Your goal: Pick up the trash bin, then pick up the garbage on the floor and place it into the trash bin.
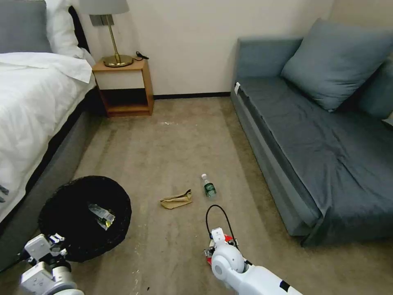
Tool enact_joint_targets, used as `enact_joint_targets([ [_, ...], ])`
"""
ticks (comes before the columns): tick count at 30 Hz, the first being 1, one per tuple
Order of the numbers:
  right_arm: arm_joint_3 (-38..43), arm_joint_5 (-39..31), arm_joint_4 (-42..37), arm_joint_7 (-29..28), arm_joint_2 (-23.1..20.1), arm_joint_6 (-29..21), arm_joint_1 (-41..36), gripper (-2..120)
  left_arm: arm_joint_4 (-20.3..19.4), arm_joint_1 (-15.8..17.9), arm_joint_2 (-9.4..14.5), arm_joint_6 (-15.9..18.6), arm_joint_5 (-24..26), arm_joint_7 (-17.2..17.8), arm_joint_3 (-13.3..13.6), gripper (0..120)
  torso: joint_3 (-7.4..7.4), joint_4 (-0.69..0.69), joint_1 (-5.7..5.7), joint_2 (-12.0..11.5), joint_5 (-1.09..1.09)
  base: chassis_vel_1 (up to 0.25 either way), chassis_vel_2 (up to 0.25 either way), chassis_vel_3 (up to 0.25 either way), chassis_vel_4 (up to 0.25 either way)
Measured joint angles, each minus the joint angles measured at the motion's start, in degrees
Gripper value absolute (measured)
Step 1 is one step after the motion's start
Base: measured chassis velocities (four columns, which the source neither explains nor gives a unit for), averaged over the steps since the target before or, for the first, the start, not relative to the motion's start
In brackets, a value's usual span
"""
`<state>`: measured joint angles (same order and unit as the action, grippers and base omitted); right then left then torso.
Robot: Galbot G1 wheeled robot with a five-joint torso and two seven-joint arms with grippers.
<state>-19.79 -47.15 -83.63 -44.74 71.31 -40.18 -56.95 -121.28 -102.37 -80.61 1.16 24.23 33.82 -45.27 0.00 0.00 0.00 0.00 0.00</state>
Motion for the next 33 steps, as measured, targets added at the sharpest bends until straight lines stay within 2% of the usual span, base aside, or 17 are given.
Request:
enact_joint_targets([
  [5, 0.7, 1.6, 2.6, 3.6, 0.2, 0.5, 0.0, 87, 0.2, 0.0, 0.1, -0.1, 0.0, 0.0, 0.0, 3, 0.0, 0.0, 0.0, 0.0, 0.0, 0.0, 0.0, 0.0, 0.0],
  [7, 1.1, 1.7, 3.1, 4.6, 0.1, 0.8, 0.0, 76, 0.1, 0.0, 0.2, -0.1, 0.0, 0.0, 0.0, 3, 0.0, 0.0, 0.0, 0.0, 0.01, 0.0, 0.0, 0.0, 0.0],
  [10, 1.3, 1.7, 3.1, 4.8, -0.1, 0.9, 0.1, 68, 0.0, 0.0, 0.2, -0.1, 0.0, 0.0, 0.0, 3, 0.0, 0.0, 0.0, 0.0, 0.0, 0.0, 0.0, 0.0, 0.0],
  [12, 1.3, 1.6, 3.0, 5.0, -0.4, 0.9, 0.3, 57, 0.0, 0.1, 0.1, -0.1, 0.0, 0.0, 0.0, 3, 0.0, 0.0, 0.0, 0.0, 0.0, 0.0, 0.0, 0.0, 0.0],
  [13, 1.3, 1.6, 3.0, 5.0, -0.4, 0.9, 0.3, 57, 0.0, 0.1, 0.1, -0.1, 0.0, 0.0, 0.0, 3, 0.0, 0.0, 0.0, 0.0, 0.0, 0.0, 0.0, 0.0, 0.0],
  [16, 1.3, 1.6, 2.9, 5.2, -0.5, 1.1, 0.3, 44, 0.0, 0.1, 0.0, -0.1, 0.0, 0.0, 0.1, 3, 0.0, 0.0, 0.0, 0.0, 0.0, 0.0, 0.0, 0.0, 0.0],
  [19, 1.3, 1.6, 2.9, 5.3, -0.5, 1.1, 0.3, 44, 0.0, 0.1, 0.0, -0.1, 0.0, 0.0, 0.1, 3, 0.0, 0.0, 0.0, 0.0, 0.0, 0.0, 0.0, 0.0, 0.0],
  [20, 1.3, 1.8, 2.9, 5.5, -0.6, 1.3, 0.3, 33, 0.0, 0.1, -0.1, -0.1, -0.1, 0.0, 0.2, 3, 0.0, 0.0, 0.0, 0.0, 0.0, 0.0, 0.0, 0.0, 0.0],
  [21, 1.2, 1.8, 2.9, 5.5, -0.6, 1.3, 0.3, 30, 0.0, 0.1, -0.1, -0.1, -0.1, 0.0, 0.2, 3, 0.0, 0.0, 0.0, 0.0, 0.0, 0.0, 0.0, 0.0, 0.0],
  [22, 1.2, 2.0, 3.0, 5.7, -0.7, 1.4, 0.3, 22, 0.0, 0.1, -0.1, -0.1, -0.1, 0.0, 0.2, 3, 0.0, 0.0, 0.0, 0.0, 0.0, 0.0, 0.0, 0.0, 0.0],
  [24, 1.2, 2.1, 3.0, 5.9, -0.8, 1.5, 0.3, 18, 0.0, 0.1, -0.1, -0.1, -0.1, 0.0, 0.3, 3, 0.0, -0.01, 0.0, 0.0, 0.0, 0.0, 0.0, 0.0, 0.0],
  [27, 1.2, 2.8, 2.8, 6.5, -1.3, 2.0, 0.4, 4, 0.0, 0.0, -0.1, 0.0, -0.1, 0.0, 0.3, 3, 0.0, -0.01, 0.0, 0.0, 0.0, 0.0, 0.0, 0.0, 0.0],
  [33, 0.9, 4.2, 1.5, 8.0, -1.6, 2.8, 1.0, 1, -0.3, 0.0, -0.3, 0.0, -0.1, 0.0, 0.3, 3, 0.0, -0.01, 0.0, 0.0, 0.0, 0.0, 0.0, 0.0, 0.0],
])
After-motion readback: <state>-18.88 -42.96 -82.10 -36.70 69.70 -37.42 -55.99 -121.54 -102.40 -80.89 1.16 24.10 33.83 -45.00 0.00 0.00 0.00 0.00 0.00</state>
